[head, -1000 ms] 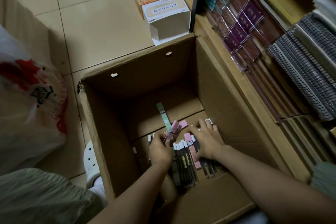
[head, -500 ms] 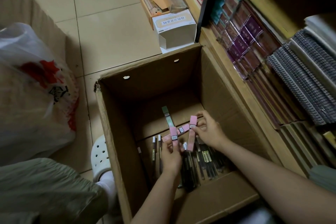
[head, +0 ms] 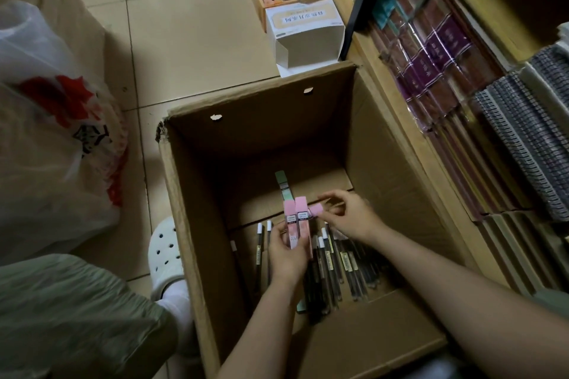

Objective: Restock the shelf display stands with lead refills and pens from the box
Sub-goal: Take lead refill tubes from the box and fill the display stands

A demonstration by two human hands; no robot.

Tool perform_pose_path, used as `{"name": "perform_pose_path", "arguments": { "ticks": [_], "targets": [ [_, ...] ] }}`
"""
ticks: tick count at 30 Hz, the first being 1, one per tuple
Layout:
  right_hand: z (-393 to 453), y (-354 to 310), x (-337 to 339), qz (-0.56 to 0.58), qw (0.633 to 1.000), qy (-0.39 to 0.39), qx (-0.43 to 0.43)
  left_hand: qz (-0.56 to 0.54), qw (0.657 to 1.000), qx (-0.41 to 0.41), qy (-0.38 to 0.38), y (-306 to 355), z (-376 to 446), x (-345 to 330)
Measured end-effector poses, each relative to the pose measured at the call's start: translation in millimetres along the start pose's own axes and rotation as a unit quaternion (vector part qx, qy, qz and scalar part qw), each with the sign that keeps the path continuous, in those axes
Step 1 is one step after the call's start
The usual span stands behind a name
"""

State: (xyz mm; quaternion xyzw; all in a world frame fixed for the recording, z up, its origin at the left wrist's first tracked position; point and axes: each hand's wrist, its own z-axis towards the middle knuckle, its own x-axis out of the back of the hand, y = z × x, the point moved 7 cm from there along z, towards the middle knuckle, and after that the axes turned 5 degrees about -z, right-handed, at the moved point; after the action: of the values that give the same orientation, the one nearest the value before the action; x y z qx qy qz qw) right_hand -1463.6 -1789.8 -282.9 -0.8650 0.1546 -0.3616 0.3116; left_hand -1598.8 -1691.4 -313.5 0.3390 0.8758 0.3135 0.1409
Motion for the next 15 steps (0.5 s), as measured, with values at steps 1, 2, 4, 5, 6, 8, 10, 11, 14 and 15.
{"name": "perform_pose_path", "arguments": {
  "ticks": [1,2,4,5,6,8,10,11,14,15],
  "targets": [
    [3.9,3.5,0.9,-0.074,0.997,0.016,0.007,-0.020,1.000,0.009,0.011,-2.0,2.5,1.7],
    [7.0,6.7,-1.5,-0.136,0.991,0.017,0.012,-0.034,0.999,0.017,0.020,-4.3,5.1,4.1],
    [11.6,11.1,-12.7,-0.231,0.973,0.001,0.022,-0.059,0.997,0.026,0.039,-9.1,10.4,9.9],
    [13.9,11.0,-18.3,-0.266,0.963,0.000,0.029,-0.072,0.996,0.028,0.050,-11.2,12.2,12.8],
    [16.0,10.0,-22.0,-0.286,0.957,0.009,0.037,-0.083,0.994,0.031,0.060,-12.3,13.1,15.0],
    [18.0,6.5,-26.1,-0.294,0.954,0.034,0.044,-0.101,0.991,0.042,0.075,-13.0,13.4,16.3],
    [18.7,4.4,-29.8,-0.297,0.952,0.043,0.051,-0.108,0.990,0.053,0.080,-13.6,12.9,15.4],
    [19.0,4.0,-31.2,-0.302,0.951,0.042,0.055,-0.107,0.989,0.057,0.080,-14.0,12.7,14.7],
    [20.0,2.3,-33.9,-0.332,0.940,0.034,0.067,-0.105,0.989,0.060,0.084,-14.0,10.2,15.1],
    [20.2,2.5,-34.8,-0.342,0.936,0.035,0.068,-0.103,0.989,0.059,0.089,-13.6,9.5,16.4]
  ]
}}
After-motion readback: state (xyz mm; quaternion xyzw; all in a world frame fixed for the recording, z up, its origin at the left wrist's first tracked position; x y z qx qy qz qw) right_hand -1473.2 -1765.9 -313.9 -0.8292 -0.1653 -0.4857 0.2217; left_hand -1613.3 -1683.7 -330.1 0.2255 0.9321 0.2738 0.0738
